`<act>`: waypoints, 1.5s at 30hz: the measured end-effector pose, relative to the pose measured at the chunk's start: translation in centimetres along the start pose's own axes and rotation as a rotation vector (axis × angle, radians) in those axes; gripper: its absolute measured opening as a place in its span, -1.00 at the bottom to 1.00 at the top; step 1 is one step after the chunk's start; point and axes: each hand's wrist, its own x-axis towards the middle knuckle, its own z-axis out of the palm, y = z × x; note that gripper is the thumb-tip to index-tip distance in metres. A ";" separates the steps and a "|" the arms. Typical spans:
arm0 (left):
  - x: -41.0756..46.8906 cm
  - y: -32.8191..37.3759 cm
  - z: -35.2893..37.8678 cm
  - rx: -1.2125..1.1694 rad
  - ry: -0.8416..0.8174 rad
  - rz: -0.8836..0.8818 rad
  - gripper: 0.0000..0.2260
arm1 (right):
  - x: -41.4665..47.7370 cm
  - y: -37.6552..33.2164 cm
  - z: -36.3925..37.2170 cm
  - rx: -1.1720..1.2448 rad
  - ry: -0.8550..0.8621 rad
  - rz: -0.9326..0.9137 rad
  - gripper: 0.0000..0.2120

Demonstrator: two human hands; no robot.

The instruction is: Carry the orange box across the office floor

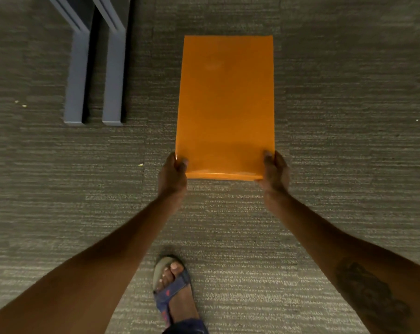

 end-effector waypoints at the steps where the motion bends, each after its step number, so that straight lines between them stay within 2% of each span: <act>1: 1.1 0.2 -0.8 0.002 0.011 0.018 -0.79 | 0.3 -0.5 1.3 0.019 -0.003 -0.013 -0.83; 4: 6.6 -0.2 -4.7 -0.018 0.042 0.039 -0.75 | 1.7 -1.9 7.7 0.036 -0.015 -0.055 -0.86; 11: 10.1 0.4 -6.4 -0.021 0.118 0.053 -0.75 | 3.7 -3.8 11.6 -0.002 -0.010 -0.084 -0.85; 16: 14.3 -0.1 -8.9 -0.018 0.183 0.084 -0.71 | 5.1 -5.8 16.9 -0.064 -0.021 -0.100 -0.86; 20: 16.7 -0.3 -10.5 -0.045 0.214 0.111 -0.73 | 5.9 -6.3 19.8 -0.031 -0.035 -0.094 -0.83; 22: 17.4 -0.5 -11.3 -0.012 0.226 0.112 -0.72 | 6.0 -6.4 21.0 -0.032 -0.027 -0.082 -0.80; 25: 18.2 -0.8 -12.1 0.012 0.249 0.109 -0.71 | 5.9 -6.3 22.3 -0.037 -0.026 -0.077 -0.87; 30: 19.2 -0.8 -12.6 -0.004 0.270 0.072 -0.74 | 5.7 -6.9 23.8 -0.050 -0.026 -0.067 -0.75; 36: 19.3 -0.8 -13.2 0.081 0.243 0.106 -0.76 | 6.4 -5.9 23.7 -0.105 -0.080 -0.147 -0.86; 40: 18.5 -0.1 -13.4 0.146 0.235 0.144 -0.66 | 5.8 -6.4 23.4 -0.302 -0.063 -0.211 -0.64; 45: 16.6 -0.7 -13.2 0.306 0.278 0.278 -0.48 | 5.1 -6.4 22.4 -0.471 -0.039 -0.298 -0.44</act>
